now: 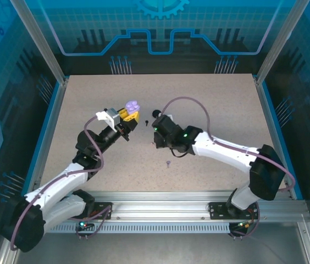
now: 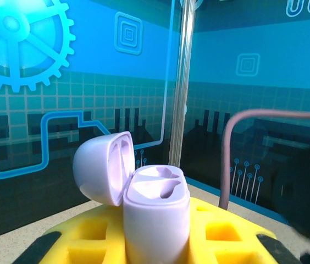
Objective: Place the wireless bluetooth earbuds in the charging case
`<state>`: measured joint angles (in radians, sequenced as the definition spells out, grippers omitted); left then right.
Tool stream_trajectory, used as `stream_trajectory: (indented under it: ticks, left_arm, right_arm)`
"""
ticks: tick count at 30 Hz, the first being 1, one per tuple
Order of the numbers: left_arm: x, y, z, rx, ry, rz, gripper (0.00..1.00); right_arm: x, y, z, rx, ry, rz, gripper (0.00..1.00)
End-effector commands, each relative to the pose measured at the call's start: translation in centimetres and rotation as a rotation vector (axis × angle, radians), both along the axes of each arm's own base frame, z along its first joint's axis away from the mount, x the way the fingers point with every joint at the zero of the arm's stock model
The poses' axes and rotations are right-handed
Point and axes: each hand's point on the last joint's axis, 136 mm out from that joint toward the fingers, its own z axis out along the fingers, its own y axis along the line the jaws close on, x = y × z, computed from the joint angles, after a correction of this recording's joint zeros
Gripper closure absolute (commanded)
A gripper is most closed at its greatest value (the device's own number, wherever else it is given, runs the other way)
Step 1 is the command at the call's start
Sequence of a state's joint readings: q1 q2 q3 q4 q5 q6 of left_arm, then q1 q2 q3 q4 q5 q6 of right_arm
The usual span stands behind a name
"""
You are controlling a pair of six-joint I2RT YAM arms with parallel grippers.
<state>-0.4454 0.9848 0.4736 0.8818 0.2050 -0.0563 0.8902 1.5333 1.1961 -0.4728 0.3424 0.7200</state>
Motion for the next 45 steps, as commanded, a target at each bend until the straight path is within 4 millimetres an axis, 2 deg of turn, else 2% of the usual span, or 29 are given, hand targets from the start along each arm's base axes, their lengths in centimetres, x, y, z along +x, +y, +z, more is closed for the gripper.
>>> stream_trajectory:
  ticks: [1, 6, 11, 15, 20, 26, 32, 45]
  left_arm:
    - [-0.5, -0.1, 1.1, 0.004, -0.108, 0.007, 1.0]
    - [-0.5, -0.4, 0.4, 0.033, -0.154, 0.009, 1.0]
    - [-0.2, -0.8, 0.0, 0.04, -0.185, 0.025, 1.0]
    - [-0.1, -2.1, -1.1, 0.074, -0.192, 0.006, 1.0]
    - [-0.2, -4.0, -2.1, 0.076, -0.192, -0.036, 1.0]
    - [-0.3, -5.7, -2.5, 0.072, -0.198, -0.076, 1.0]
    - [-0.6, -6.4, -2.4, 0.07, -0.205, -0.096, 1.0]
    - [-0.9, -6.5, -1.9, 0.07, -0.214, -0.101, 1.0]
  right_arm:
    - [1.1, -1.1, 4.4, 0.03, -0.073, 0.028, 0.84]
    - [2.4, -2.6, 9.8, 0.091, -0.177, 0.032, 0.84]
    - [2.7, -2.7, 15.1, 0.141, -0.302, 0.069, 0.84]
    - [2.3, -2.3, 18.3, 0.2, -0.393, 0.111, 0.83]
    - [1.2, -1.5, 20.9, 0.257, -0.494, 0.168, 0.82]
    - [-0.6, 0.5, 22.2, 0.281, -0.575, 0.255, 0.82]
    - [-2.2, 2.4, 22.3, 0.304, -0.65, 0.33, 0.83]
    - [-2.2, 3.0, 20.5, 0.309, -0.65, 0.333, 0.85]
